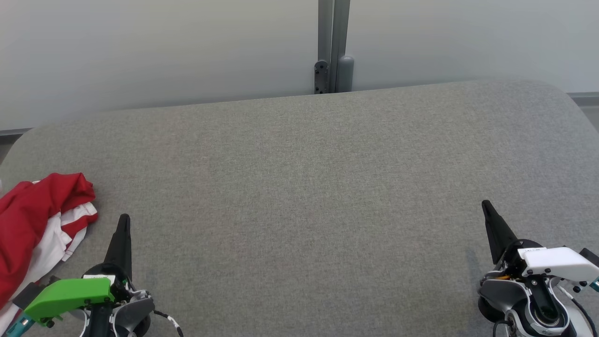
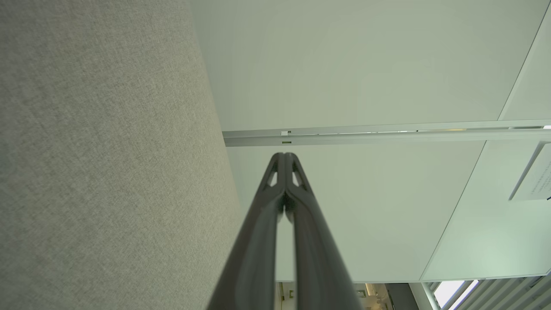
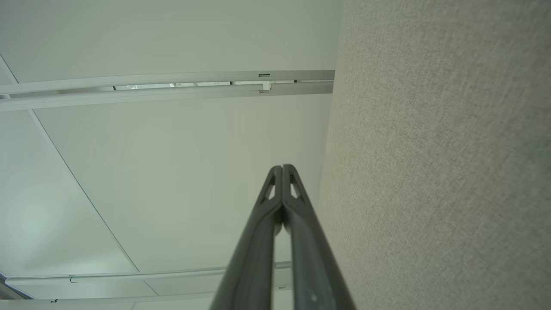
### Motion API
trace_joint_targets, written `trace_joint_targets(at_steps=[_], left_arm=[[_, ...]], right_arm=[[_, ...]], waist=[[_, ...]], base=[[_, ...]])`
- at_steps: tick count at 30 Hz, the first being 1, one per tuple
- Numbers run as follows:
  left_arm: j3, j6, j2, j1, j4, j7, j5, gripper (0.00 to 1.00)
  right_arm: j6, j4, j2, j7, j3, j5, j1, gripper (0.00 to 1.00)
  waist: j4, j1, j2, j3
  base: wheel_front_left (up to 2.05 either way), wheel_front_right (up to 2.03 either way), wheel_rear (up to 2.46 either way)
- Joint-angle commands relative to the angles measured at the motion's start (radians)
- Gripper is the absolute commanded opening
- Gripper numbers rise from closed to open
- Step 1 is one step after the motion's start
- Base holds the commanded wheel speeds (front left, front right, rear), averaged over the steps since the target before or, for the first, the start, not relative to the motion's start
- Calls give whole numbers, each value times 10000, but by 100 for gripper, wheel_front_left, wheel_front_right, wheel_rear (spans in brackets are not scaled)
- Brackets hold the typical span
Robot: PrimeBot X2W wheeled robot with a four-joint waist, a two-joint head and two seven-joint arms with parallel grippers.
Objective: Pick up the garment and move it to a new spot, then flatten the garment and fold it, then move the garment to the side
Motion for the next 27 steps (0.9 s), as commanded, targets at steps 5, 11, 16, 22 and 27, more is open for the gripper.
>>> trace_joint_targets(at_steps=[5, 11, 16, 22, 27], left_arm=[[22, -34, 87, -145, -15, 31, 65, 0], [22, -34, 87, -145, -15, 31, 65, 0], [-33, 2, -86, 235, 303, -24, 6, 100], [-168, 2, -59, 132, 356, -345, 484, 100], [-161, 2, -60, 64, 386, -579, 1277, 100]], right_arm=[[8, -45, -45, 8, -5, 72, 120, 0], [8, -45, -45, 8, -5, 72, 120, 0], [-4, 293, 95, -13, 25, -18, 156, 100], [-3, 144, -45, -337, 264, -334, 113, 100], [-2, 117, -151, -576, 390, -957, 55, 100]], waist=[[0, 0, 0, 0], [0, 0, 0, 0], [-1, 0, 0, 5], [1, 0, 0, 20], [2, 0, 0, 37]], base=[[0, 0, 0], [0, 0, 0], [0, 0, 0], [0, 0, 0], [0, 0, 0]])
